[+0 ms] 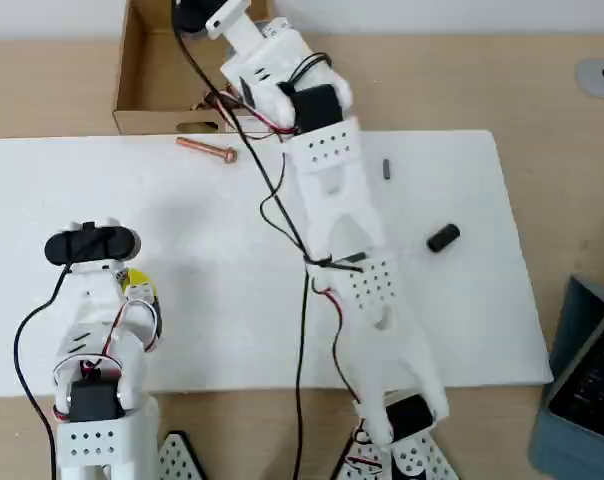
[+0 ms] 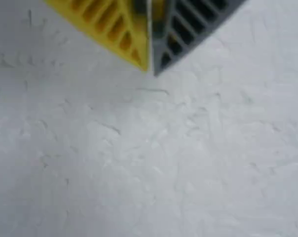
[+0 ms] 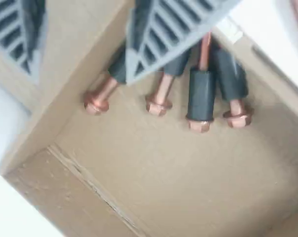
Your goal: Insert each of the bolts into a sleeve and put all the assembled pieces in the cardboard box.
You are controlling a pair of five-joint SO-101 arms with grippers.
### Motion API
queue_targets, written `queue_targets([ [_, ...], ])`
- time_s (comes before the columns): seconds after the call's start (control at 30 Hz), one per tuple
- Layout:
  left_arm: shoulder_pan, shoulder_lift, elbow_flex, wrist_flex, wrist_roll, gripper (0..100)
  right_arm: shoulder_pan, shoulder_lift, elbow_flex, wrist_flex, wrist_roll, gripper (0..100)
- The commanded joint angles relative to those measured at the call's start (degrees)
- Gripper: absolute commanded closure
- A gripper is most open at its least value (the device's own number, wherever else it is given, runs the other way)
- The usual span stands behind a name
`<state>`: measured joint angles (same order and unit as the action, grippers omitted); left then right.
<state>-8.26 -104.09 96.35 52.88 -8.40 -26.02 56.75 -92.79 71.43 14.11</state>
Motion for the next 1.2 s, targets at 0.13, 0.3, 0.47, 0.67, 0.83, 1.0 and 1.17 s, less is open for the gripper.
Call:
queue_targets([
  [0.13,-0.3,-0.4,0.6,-0.2,-0.4,100,5.4,-12.5,-2.7,11.3,-8.9,86.4],
  [0.3,-0.3,-0.4,0.6,-0.2,-0.4,100,8.9,-16.9,-2.8,19.9,-12.8,86.4],
  [0.47,-0.3,-0.4,0.5,-0.2,-0.4,100,10.9,-21.4,-2.8,28.3,-15.4,86.4],
  [0.67,-0.3,-0.4,0.5,-0.2,-0.4,100,14.3,-25.9,-2.2,31.0,-17.6,86.4],
  [0.83,-0.3,-0.4,0.5,-0.2,-0.4,100,17.1,-30.6,4.8,31.1,-17.6,86.4],
  [1.0,-0.3,-0.4,0.5,-0.2,-0.4,100,20.1,-42.2,20.7,31.0,-17.8,86.4],
  [1.17,-0.3,-0.4,0.5,-0.2,-0.4,100,24.2,-52.0,37.6,31.0,-22.1,86.4],
])
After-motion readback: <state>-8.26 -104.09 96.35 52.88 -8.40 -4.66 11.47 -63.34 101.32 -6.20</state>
